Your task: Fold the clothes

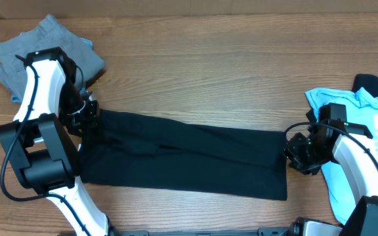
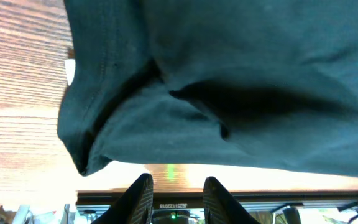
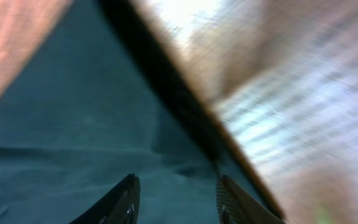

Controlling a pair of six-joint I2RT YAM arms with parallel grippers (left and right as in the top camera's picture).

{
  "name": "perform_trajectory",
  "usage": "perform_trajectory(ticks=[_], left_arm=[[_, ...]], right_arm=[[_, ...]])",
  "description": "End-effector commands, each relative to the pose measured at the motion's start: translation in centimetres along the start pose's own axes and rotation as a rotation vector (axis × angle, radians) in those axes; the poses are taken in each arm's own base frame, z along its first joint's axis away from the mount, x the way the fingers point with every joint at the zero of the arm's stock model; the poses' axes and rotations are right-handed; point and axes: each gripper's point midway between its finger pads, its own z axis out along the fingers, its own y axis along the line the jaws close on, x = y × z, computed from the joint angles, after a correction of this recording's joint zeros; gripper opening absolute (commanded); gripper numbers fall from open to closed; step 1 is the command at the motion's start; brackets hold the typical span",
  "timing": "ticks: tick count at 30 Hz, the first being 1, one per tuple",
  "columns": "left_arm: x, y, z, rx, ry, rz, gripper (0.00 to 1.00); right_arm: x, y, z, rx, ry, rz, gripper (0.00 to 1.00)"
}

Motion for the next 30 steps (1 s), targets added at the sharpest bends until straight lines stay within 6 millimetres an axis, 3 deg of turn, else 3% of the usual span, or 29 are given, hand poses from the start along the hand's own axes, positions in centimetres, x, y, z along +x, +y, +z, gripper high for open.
perform_trajectory(ticks=[1, 6, 10, 15, 22, 25, 30], left_arm=[[-0.6, -1.0, -2.9, 0.042, -0.078, 0.044, 0.3], [0.0, -2.5, -5.3, 0.057, -0.153, 0.088, 0.4], [0.5, -4.1, -5.8, 0.042, -0.18, 0.143, 0.45], [-1.1, -5.6, -3.9, 0.02, -0.207, 0.143, 0.46], [-0.4, -4.4, 0.2, -0.021, -0.122, 0.11, 0.44], [-0.1, -3.7, 3.1, -0.04, -0.088, 0.083, 0.43], [-0.6, -3.7, 4.8, -0.034, -0.101, 0.082, 0.39]], right_arm=[[0.2, 2.8, -0.7, -0.152, 0.01, -0.075, 0.43], [-0.1, 3.8, -2.0, -0.199, -0.04, -0.106, 0.44], [-0.3, 4.2, -2.9, -0.218, -0.079, -0.124, 0.47], [-0.1, 4.2, -2.9, -0.216, -0.076, -0.122, 0.49], [0.0, 4.0, -2.9, -0.209, -0.07, -0.118, 0.52], [0.0, 4.0, -2.9, -0.21, -0.073, -0.119, 0.53], [0.0, 4.0, -2.9, -0.209, -0.072, -0.118, 0.54]])
